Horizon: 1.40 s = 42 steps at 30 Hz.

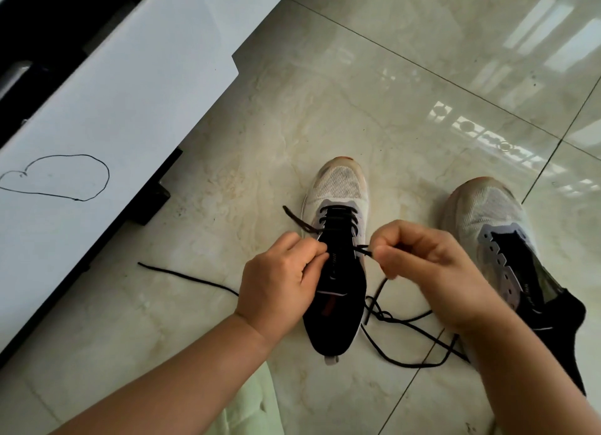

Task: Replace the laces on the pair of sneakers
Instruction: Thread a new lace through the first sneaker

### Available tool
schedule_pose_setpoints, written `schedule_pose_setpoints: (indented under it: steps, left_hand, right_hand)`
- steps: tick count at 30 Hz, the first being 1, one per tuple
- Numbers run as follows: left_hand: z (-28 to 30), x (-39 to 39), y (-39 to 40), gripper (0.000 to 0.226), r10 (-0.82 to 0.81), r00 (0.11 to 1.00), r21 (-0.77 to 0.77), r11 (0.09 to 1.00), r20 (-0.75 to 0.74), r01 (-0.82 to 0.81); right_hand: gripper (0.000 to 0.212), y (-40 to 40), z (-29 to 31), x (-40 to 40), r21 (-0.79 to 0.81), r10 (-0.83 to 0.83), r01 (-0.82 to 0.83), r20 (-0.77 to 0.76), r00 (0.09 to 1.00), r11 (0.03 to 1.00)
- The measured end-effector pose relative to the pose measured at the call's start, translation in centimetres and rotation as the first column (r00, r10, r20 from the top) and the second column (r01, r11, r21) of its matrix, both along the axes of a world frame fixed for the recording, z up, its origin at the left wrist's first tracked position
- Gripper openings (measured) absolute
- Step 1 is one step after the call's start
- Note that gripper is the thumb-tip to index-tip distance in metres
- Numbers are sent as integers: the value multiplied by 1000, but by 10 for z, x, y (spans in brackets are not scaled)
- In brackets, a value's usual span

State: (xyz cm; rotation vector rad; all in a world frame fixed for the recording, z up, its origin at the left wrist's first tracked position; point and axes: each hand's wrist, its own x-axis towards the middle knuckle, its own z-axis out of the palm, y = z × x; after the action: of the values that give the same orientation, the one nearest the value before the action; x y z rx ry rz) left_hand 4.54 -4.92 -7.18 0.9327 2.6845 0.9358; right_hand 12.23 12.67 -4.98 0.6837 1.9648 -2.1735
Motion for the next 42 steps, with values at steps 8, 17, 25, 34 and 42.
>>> schedule_pose_setpoints:
  steps: [8,17,25,34,42]
  left_hand:
    - [0,0,2,10,-21,1000,-6,1000,-7,21]
    - [-2,1,6,10,-5,1000,0,1000,14,5]
    - [-3,-1,4,11,17,1000,-18,1000,14,-17]
    - [-4,-2,5,10,11,1000,-6,1000,19,-11]
    - [-3,-2,6,11,-14,1000,0,1000,27,14]
  right_hand:
    - [6,-3,-1,-12,527,138,-194,144,980,827]
    - [13,3,-2,-1,655,214,-275,173,961,704]
    - [20,-2,-2,-2,-8,2,-4,-135,991,1000]
    - [30,-5,-6,-10,416,11,3,-30,999,909]
    - [13,-20,-7,-33,758,198,-272,190,962,592]
